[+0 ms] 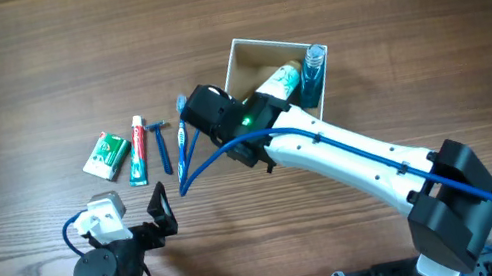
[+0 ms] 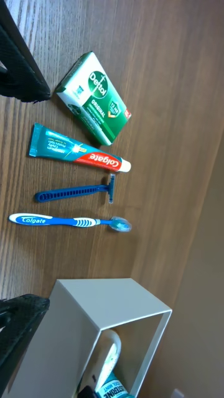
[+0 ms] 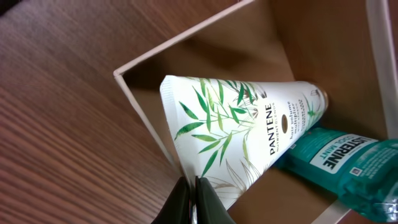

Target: Pack container

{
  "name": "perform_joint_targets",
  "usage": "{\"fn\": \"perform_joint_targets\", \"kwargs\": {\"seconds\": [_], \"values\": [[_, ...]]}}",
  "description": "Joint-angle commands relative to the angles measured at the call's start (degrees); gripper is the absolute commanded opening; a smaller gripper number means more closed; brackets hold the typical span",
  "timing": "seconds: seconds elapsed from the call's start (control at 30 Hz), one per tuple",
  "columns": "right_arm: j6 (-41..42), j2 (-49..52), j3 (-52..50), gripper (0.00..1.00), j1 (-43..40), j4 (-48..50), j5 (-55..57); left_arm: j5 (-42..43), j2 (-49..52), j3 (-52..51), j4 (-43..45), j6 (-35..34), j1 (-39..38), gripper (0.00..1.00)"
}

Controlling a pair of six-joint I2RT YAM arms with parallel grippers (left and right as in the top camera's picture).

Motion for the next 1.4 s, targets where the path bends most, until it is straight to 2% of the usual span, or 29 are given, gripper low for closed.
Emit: {"fn": "perform_joint_targets", "kwargs": {"seconds": [0.0, 0.27, 0.47, 0.6, 0.93, 1.37], "values": [[1.09, -3.34, 0.33, 0.04, -0.81, 0.76, 3.89, 1.29, -0.42, -0.52, 0.00, 0.50, 0.37, 1.00], [6.49, -6.51, 1.40, 0.04, -0.98, 0.81, 8.37, 1.29, -0.42, -0.52, 0.00, 0.50, 0.37, 1.00], [9.29, -6.73, 5.40, 0.04, -4.24, 0.04, 8.17, 1.29, -0.42, -0.52, 0.00, 0.48, 0.37, 1.00], [9.18, -6.73, 6.08, 0.04, -8.79, 0.26, 4.09, 1.29, -0.42, -0.52, 0.00, 0.50, 0.37, 1.00], [5.62, -6.73, 6.82, 0.04, -18.21, 3.28, 2.05, 1.29, -0.42, -0.52, 0.00, 0.48, 0.37, 1.00], [1.51, -6.71, 6.82, 0.05, -22.88, 11.17, 0.24, 1.29, -0.42, -0.52, 0.00, 0.50, 0.37, 1.00]]}}
